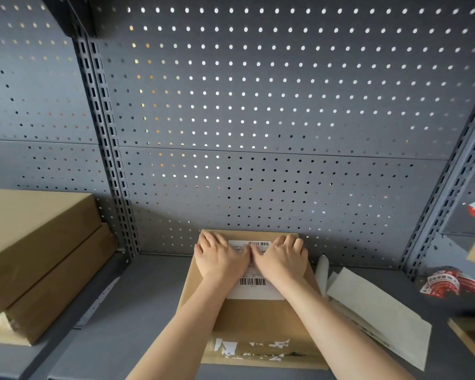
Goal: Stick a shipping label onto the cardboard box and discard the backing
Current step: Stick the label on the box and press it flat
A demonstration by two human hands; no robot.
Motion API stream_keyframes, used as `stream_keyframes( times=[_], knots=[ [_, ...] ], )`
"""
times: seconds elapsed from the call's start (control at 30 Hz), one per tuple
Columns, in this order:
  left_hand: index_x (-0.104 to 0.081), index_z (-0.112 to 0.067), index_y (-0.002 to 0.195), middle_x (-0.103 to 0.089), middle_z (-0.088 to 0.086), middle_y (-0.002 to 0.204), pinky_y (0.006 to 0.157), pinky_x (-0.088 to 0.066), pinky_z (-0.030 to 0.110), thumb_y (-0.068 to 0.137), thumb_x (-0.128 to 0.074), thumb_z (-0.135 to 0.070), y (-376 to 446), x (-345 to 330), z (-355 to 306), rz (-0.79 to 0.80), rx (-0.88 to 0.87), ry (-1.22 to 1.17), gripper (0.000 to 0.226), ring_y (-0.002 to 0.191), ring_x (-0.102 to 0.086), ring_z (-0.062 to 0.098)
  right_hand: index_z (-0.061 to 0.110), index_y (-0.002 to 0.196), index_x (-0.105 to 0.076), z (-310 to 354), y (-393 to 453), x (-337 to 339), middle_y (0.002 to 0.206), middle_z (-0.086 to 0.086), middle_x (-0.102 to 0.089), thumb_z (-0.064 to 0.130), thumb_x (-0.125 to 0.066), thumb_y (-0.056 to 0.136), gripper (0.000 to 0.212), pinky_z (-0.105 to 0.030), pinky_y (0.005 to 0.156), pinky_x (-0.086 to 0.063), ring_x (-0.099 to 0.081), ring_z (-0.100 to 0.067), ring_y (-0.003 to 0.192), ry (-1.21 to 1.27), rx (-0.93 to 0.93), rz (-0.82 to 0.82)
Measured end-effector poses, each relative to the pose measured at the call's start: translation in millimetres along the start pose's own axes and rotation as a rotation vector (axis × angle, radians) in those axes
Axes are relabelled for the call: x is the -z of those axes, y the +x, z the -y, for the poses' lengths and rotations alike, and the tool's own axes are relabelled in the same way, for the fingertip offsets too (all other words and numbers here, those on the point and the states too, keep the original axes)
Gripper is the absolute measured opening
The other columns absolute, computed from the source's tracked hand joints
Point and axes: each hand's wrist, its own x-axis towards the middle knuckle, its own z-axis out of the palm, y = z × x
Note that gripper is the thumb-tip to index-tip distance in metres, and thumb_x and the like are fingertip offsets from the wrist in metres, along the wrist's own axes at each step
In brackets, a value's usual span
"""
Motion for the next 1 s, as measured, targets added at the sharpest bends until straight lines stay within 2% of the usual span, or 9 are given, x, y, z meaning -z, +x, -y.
stream_keyframes(
  times=[0.27,0.57,0.63,0.77,0.83,0.9,1.0],
  knots=[
    [-0.007,0.001,0.148,-0.006,0.021,0.158,0.119,-0.007,0.040,0.088,-0.023,-0.067,0.4,0.3,2.1,0.025,-0.026,0.012,0.092,0.147,-0.003,0.028,0.000,0.137,-0.039,-4.2,-0.7,1.9,0.140,-0.015,-0.043,0.066,-0.031,0.088,0.083,-0.040,0.106,-0.029,-0.034,-0.030,0.128,-0.003,0.037,-0.005],
    [-0.016,-0.003,0.148,-0.009,0.013,0.159,0.118,-0.009,0.040,0.098,-0.021,-0.043,5.1,1.6,20.1,0.049,-0.109,-0.096,0.064,0.148,-0.004,0.022,0.005,0.133,-0.045,-16.3,-1.6,7.7,0.139,-0.010,-0.045,0.039,-0.028,0.098,0.051,-0.040,0.103,-0.033,-0.036,-0.027,0.128,0.032,0.097,0.034],
    [-0.028,-0.005,0.143,-0.020,0.010,0.157,0.117,-0.016,0.040,0.098,-0.023,-0.036,6.9,1.4,26.1,0.034,-0.139,-0.117,0.055,0.147,-0.011,0.021,0.006,0.133,-0.045,-21.3,-0.5,8.4,0.139,-0.008,-0.044,0.035,-0.027,0.099,0.047,-0.040,0.102,-0.034,-0.035,-0.026,0.128,0.043,0.112,0.056],
    [-0.048,-0.010,0.125,-0.043,0.002,0.141,0.103,-0.029,0.034,0.094,-0.028,-0.018,6.8,5.4,34.4,-0.023,-0.180,-0.151,0.037,0.136,-0.034,0.019,0.008,0.134,-0.042,-29.6,1.7,10.0,0.143,-0.006,-0.041,0.029,-0.030,0.100,0.042,-0.040,0.102,-0.035,-0.033,-0.025,0.130,0.052,0.129,0.090],
    [-0.048,-0.009,0.125,-0.043,0.002,0.142,0.106,-0.029,0.035,0.096,-0.028,-0.026,4.8,5.2,34.7,-0.031,-0.173,-0.154,0.040,0.137,-0.033,0.019,0.005,0.136,-0.040,-29.4,-1.1,11.2,0.146,-0.009,-0.038,0.034,-0.028,0.100,0.048,-0.041,0.105,-0.034,-0.033,-0.026,0.133,0.067,0.111,0.095],
    [-0.044,-0.007,0.132,-0.038,0.006,0.147,0.112,-0.026,0.039,0.095,-0.025,-0.044,1.3,3.3,31.9,-0.014,-0.159,-0.138,0.055,0.140,-0.028,0.021,0.001,0.143,-0.031,-26.2,-6.9,12.0,0.153,-0.014,-0.029,0.043,-0.024,0.099,0.061,-0.042,0.112,-0.027,-0.026,-0.028,0.139,0.056,0.087,0.108],
    [-0.025,-0.004,0.145,-0.021,0.010,0.157,0.119,-0.013,0.039,0.091,-0.025,-0.060,-8.8,2.4,22.8,0.023,-0.138,-0.104,0.078,0.146,-0.014,0.020,0.001,0.148,-0.017,-20.9,-17.4,12.3,0.159,-0.016,-0.016,0.058,-0.021,0.094,0.079,-0.043,0.118,-0.015,-0.015,-0.031,0.145,0.014,0.077,0.134]
  ],
)
